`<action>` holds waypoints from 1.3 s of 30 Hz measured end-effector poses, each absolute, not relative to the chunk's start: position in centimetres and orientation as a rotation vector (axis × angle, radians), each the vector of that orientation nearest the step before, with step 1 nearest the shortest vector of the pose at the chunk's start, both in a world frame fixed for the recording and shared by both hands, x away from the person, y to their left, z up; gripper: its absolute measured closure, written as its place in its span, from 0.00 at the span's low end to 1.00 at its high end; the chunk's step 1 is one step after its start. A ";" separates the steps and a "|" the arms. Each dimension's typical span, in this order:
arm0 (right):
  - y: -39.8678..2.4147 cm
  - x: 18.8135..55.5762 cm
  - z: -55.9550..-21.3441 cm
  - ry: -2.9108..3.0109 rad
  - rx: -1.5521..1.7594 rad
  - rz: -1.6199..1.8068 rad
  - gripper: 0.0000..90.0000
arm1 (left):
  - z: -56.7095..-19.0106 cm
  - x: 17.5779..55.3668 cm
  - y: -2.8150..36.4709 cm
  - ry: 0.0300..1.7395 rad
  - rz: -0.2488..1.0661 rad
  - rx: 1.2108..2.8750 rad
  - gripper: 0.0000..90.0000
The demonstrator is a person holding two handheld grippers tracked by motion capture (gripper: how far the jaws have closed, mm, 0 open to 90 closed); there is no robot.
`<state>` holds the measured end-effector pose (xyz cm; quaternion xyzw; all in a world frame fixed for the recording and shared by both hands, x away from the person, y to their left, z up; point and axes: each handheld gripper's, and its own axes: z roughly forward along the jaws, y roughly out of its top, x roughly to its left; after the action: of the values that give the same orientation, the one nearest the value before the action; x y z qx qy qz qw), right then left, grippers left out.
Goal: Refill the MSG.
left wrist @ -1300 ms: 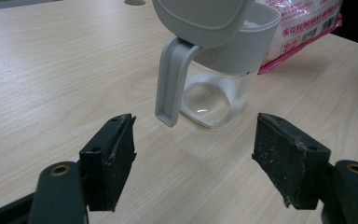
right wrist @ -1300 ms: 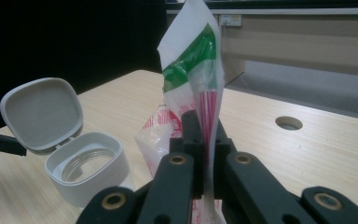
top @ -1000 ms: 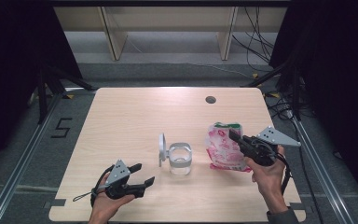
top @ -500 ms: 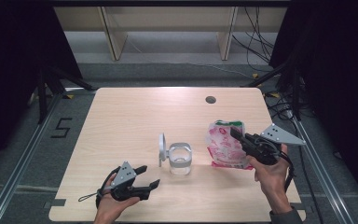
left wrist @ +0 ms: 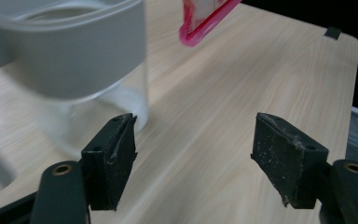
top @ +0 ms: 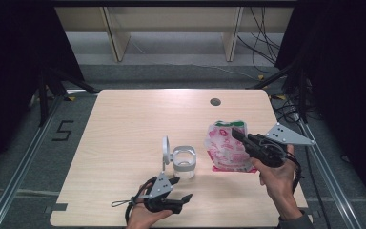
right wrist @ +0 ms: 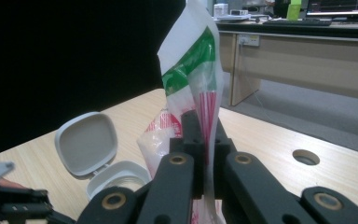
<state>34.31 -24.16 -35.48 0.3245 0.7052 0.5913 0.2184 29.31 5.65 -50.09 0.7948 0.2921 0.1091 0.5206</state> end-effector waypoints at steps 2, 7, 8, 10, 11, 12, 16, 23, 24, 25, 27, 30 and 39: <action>-24.1 34.3 -35.2 1.942 0.872 1.629 1.00 | -50.1 29.3 4.4 0.676 0.242 1.920 0.33; -23.8 33.7 -34.7 1.948 0.875 1.665 1.00 | -50.3 29.8 1.7 0.666 0.225 1.919 0.32; -23.7 33.5 -34.6 1.953 0.872 1.669 1.00 | -50.4 29.9 1.2 0.685 0.228 1.906 0.31; -23.7 33.3 -34.4 1.955 0.861 1.667 1.00 | -50.4 30.3 0.6 0.699 0.240 1.903 0.31; -23.6 33.2 -34.3 1.959 0.853 1.673 1.00 | -50.4 30.4 0.4 0.703 0.253 1.912 0.31; -23.7 33.1 -34.2 1.959 0.848 1.672 1.00 | -50.4 30.5 0.2 0.701 0.260 1.912 0.31; -23.5 32.6 -33.9 1.972 0.827 1.683 1.00 | -50.2 30.8 -1.0 0.716 0.292 1.897 0.31; -22.8 31.9 -33.9 1.990 0.794 1.692 1.00 | -50.0 31.3 -2.4 0.695 0.376 1.880 0.37; -22.6 31.8 -33.9 1.999 0.818 1.689 1.00 | -50.1 31.3 -2.7 0.671 0.395 1.870 0.43; -22.5 31.8 -33.9 2.004 0.809 1.689 1.00 | -50.1 31.2 -2.9 0.671 0.437 1.874 0.47; -22.2 31.9 -34.0 2.007 0.799 1.671 1.00 | -50.1 31.2 -3.2 0.651 0.488 1.868 0.58; -21.8 32.1 -33.9 2.011 0.791 1.623 1.00 | -50.3 31.5 -3.5 0.666 0.521 1.827 0.69; -20.9 34.2 -33.1 2.049 0.838 1.620 1.00 | -50.1 32.0 -4.0 0.713 0.516 1.785 0.74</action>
<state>34.15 -20.88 -33.12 0.2995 0.7321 0.5788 0.1981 31.97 -3.98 -50.07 0.7524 0.3004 0.2176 0.5443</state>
